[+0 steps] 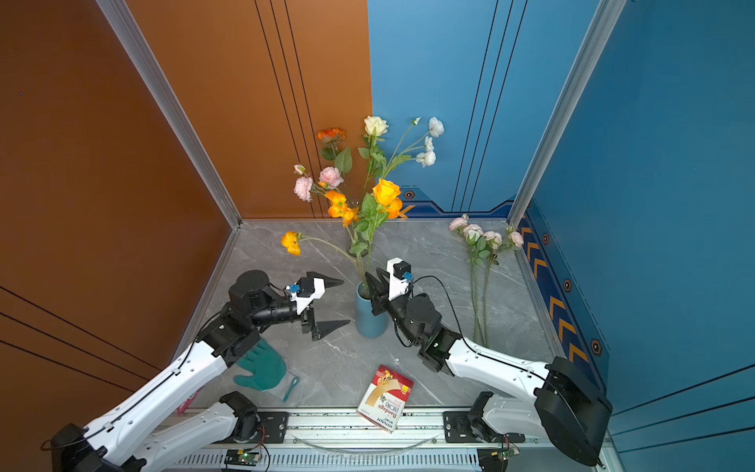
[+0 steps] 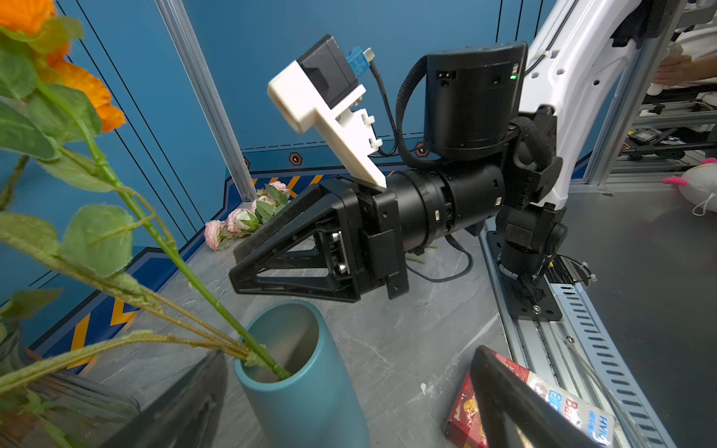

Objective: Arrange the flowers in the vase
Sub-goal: 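Open the right gripper and draw it back from the teal vase, then move the right gripper to the loose roses and grasp a white rose stem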

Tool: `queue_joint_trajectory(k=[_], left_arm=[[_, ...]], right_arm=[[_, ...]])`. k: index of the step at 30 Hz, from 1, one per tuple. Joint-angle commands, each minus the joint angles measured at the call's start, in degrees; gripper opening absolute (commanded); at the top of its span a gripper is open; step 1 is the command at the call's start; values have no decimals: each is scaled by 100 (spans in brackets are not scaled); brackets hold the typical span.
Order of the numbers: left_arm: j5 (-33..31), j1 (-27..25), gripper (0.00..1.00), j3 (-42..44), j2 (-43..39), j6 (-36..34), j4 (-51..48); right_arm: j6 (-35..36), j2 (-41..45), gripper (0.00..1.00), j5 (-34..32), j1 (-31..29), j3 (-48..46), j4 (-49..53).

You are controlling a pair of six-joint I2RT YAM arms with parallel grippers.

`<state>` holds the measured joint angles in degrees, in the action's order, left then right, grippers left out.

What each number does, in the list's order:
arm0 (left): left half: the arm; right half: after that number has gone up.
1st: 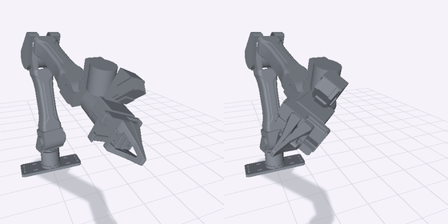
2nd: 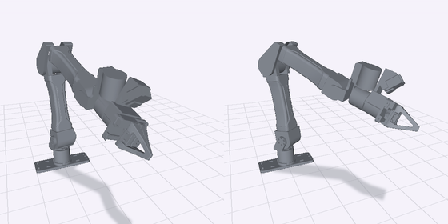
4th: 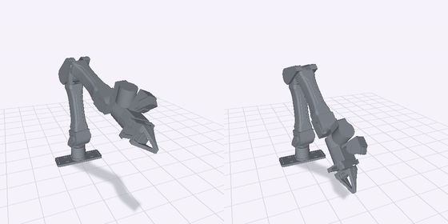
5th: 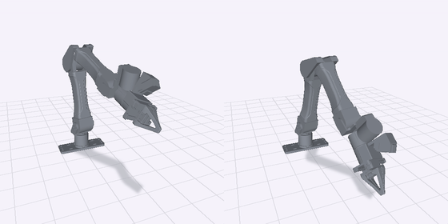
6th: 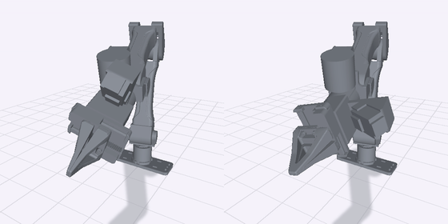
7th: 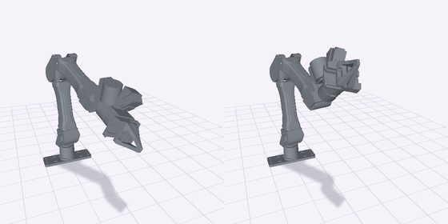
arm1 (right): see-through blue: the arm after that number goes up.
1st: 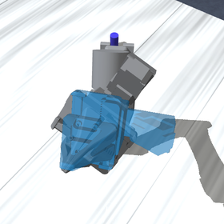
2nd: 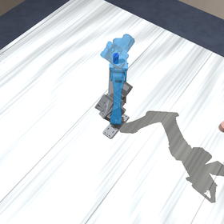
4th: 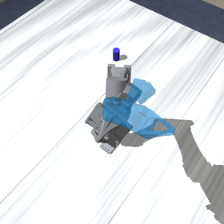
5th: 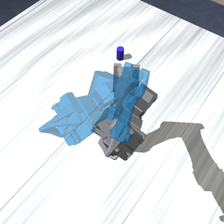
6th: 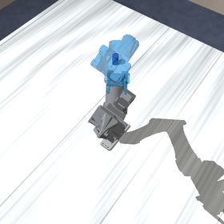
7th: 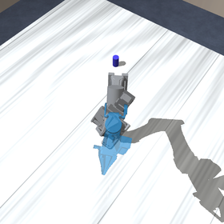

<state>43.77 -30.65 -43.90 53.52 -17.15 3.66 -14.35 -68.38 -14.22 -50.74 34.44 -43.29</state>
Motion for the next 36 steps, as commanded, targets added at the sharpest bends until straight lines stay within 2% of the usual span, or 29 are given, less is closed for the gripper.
queue_joint_trajectory(k=[1,11,13,15,16,18,20,22,25,28,32,36], left_arm=[[141,-11,98,56,10,-10,92],[168,-29,98,57,-36,-17,93],[167,-55,98,65,-31,-23,99],[167,-121,98,65,-11,-25,97],[159,-183,98,58,9,-21,92],[148,-435,98,102,156,77,266],[128,-794,98,134,378,147,389],[5,-1163,98,149,572,134,395],[-251,-1539,98,196,704,32,395],[-565,-1749,98,221,739,-51,411],[-595,-1806,98,224,735,-61,417],[-595,-1803,98,233,708,-70,418]], right_arm=[[155,351,39,-124,-57,-86,319],[500,1554,59,-937,33,-272,1611],[282,1794,62,-1591,133,-186,2265],[-388,1877,63,-2107,552,192,3647],[-710,1822,63,-1980,889,397,4383],[-1119,1565,63,-1192,1944,752,5475],[-1378,1297,62,-398,2803,896,6087],[-1445,1111,61,84,3407,878,6318],[-1429,853,58,501,4047,828,6491],[-1280,527,50,662,4504,879,6615],[-1020,-65,41,1003,5158,1009,6614],[-859,-757,38,1630,5677,1255,6516]])
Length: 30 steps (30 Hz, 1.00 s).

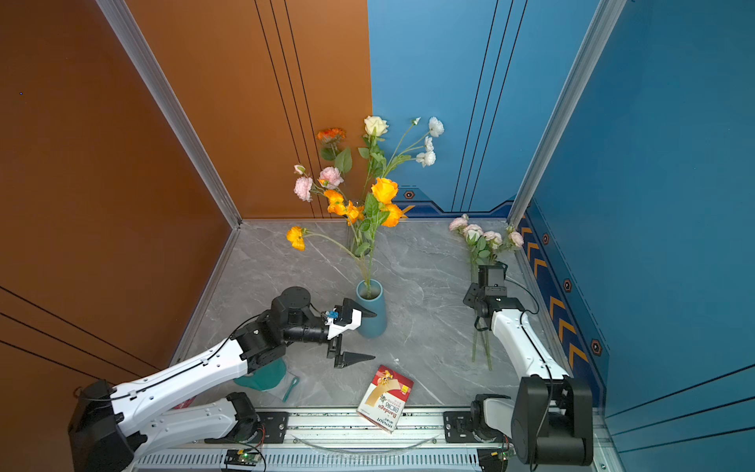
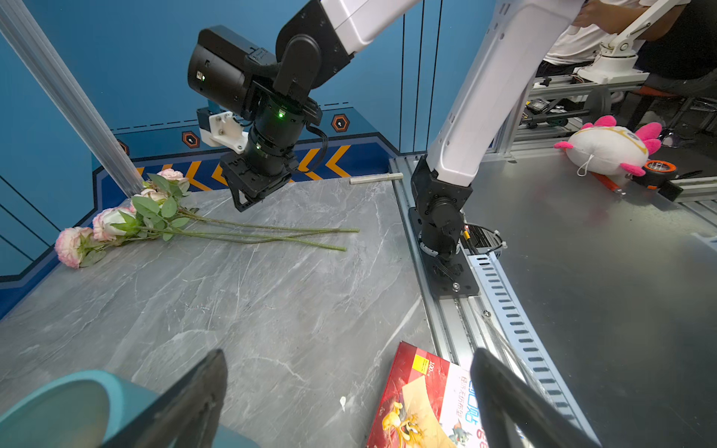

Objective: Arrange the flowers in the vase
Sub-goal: 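Move the right gripper to the loose roses and grasp a white rose stem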

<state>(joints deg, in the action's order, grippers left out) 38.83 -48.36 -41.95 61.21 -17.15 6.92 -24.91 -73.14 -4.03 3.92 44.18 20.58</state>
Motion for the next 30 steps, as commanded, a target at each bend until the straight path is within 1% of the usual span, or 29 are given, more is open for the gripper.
queue_joint_trajectory(k=[1,4,10,14,19,30], left_arm=[[-88,-24,98,35,-65,-70,94],[-33,-26,98,35,-92,-61,96],[-40,4,98,64,-101,-70,92],[-42,46,98,62,-85,-69,98],[-16,122,98,56,-45,-66,98],[81,242,98,26,25,-34,91]], right_arm=[[263,-464,36,803,271,378,69],[342,-916,31,1018,286,595,-202],[285,-1724,24,929,194,1081,-429],[285,-2238,23,835,144,1366,-439],[300,-2659,22,750,99,1610,-463],[574,-3031,23,140,28,2080,-136]])
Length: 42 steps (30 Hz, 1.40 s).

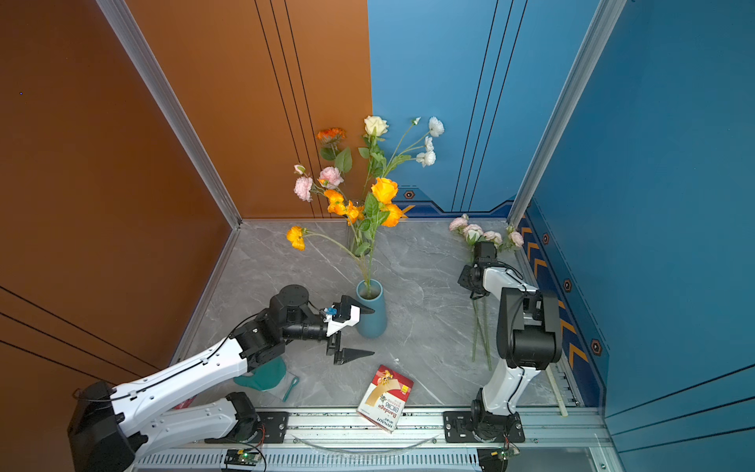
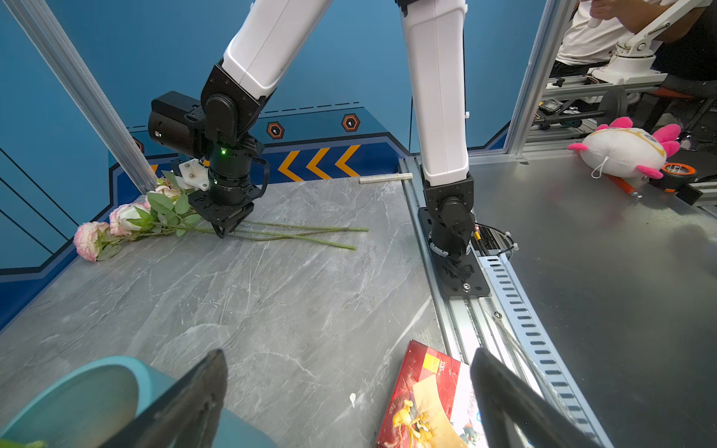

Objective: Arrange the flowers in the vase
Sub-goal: 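Move the right gripper to the loose roses and grasp a white rose stem, then lift the white rose upright with the right gripper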

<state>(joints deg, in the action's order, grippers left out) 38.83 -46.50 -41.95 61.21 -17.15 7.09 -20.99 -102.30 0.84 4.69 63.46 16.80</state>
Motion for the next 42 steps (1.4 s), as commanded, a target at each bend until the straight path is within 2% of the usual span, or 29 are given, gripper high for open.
queue_joint_trajectory(k=[1,24,29,37,42], left_arm=[[92,67,98,21,23,-34,78],[125,93,98,16,-1,-8,74],[134,97,98,5,-8,-8,73],[144,90,98,11,-105,16,74],[145,88,98,21,-196,18,74]], right_arm=[[221,-136,23,-393,-58,170,246],[512,-773,24,-557,-82,624,649],[571,-774,19,-347,-158,633,641],[702,-588,4,-20,-464,599,562],[515,-343,1,548,-469,507,474]])
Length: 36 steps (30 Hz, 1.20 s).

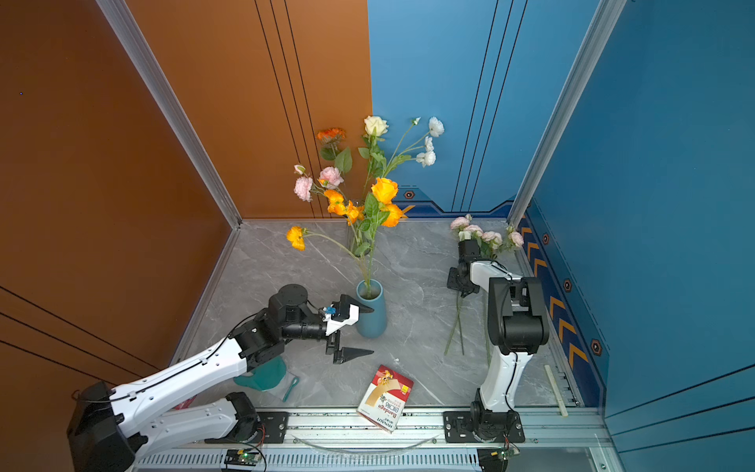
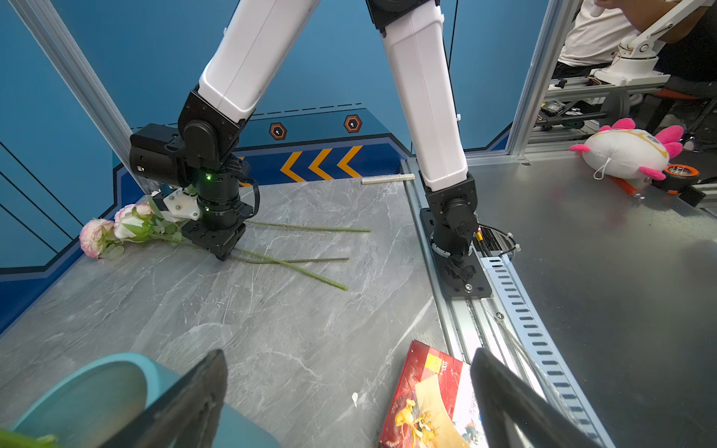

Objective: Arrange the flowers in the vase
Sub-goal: 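Lift the white rose upright with the right gripper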

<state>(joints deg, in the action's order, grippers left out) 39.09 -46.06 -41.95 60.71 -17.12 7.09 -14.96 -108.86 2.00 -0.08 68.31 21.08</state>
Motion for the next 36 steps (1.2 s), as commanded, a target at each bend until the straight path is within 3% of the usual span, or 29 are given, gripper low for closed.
queue_joint_trajectory(k=[1,5,10,14,20,22,26,29,32,34,36], left_arm=[[120,41,98,21,-155,17,78],[116,30,98,29,-192,17,78],[99,25,98,37,-191,12,77],[89,19,98,34,-171,-1,74],[87,27,98,34,-139,-10,80],[90,23,98,38,-130,-6,73],[68,44,98,45,-112,-8,75],[58,50,98,49,-103,-25,73],[90,108,98,34,-150,-28,79],[93,186,98,47,-261,-44,66],[91,308,98,56,-392,-58,63]], right_arm=[[-131,353,1,574,14,-20,-19],[-526,552,0,1678,174,-349,-659],[-2062,905,0,3411,648,-1383,-3132],[-3333,968,0,4037,910,-1929,-4963],[-6473,264,0,4428,1361,-2693,-9788],[-6884,16,0,4582,1349,-2508,-10193],[-6001,393,0,4562,1152,-2403,-9092],[-4544,1164,0,4288,895,-2258,-7088],[-2869,2085,0,3473,530,-1955,-4762],[-1855,2667,0,2563,141,-1691,-3464],[-1395,3032,0,1857,-178,-1498,-2784]])
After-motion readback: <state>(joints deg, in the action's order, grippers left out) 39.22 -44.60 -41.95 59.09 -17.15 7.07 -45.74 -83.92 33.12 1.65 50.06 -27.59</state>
